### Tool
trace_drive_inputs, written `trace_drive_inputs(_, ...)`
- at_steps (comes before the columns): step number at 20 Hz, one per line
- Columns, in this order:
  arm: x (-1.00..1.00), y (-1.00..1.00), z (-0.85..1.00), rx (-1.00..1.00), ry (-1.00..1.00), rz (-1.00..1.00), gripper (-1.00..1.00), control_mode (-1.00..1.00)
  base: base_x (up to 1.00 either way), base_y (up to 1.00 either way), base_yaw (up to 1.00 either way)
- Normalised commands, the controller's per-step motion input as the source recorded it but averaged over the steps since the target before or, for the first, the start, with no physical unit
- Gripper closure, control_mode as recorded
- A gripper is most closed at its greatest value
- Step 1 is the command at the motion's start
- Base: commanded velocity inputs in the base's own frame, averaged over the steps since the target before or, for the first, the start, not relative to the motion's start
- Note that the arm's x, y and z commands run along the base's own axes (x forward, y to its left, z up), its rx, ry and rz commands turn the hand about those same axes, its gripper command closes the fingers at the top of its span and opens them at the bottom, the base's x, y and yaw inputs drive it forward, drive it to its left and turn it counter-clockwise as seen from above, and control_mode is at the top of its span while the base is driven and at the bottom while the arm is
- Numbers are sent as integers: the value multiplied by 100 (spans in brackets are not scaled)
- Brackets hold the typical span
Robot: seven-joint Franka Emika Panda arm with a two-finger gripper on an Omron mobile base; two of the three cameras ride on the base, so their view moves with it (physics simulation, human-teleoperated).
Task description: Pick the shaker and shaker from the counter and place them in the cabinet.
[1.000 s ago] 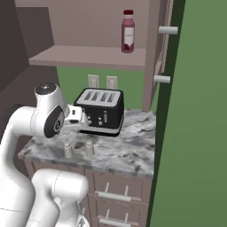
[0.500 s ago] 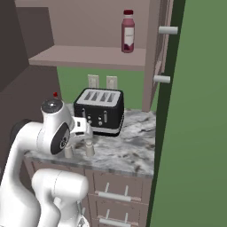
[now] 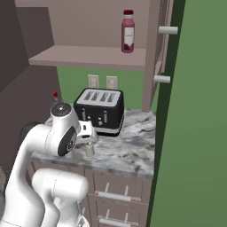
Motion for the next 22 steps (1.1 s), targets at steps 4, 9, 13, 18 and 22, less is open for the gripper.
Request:
trace_drive_inputs(4, 20, -4, -35, 1, 0, 1, -100, -100, 0, 0, 0)
trace_drive_inputs(9, 22, 0, -27, 3, 0, 1, -100, -100, 0, 0, 0)
trace_drive_inputs(13, 19, 0, -29, 3, 0, 2, -100, -100, 0, 0, 0)
trace_drive_inputs(18, 18, 0, -27, 0, 0, 1, -100, -100, 0, 0, 0)
trace_drive_inputs(22, 26, 0, -25, 0, 0, 0, -100, -100, 0, 0, 0)
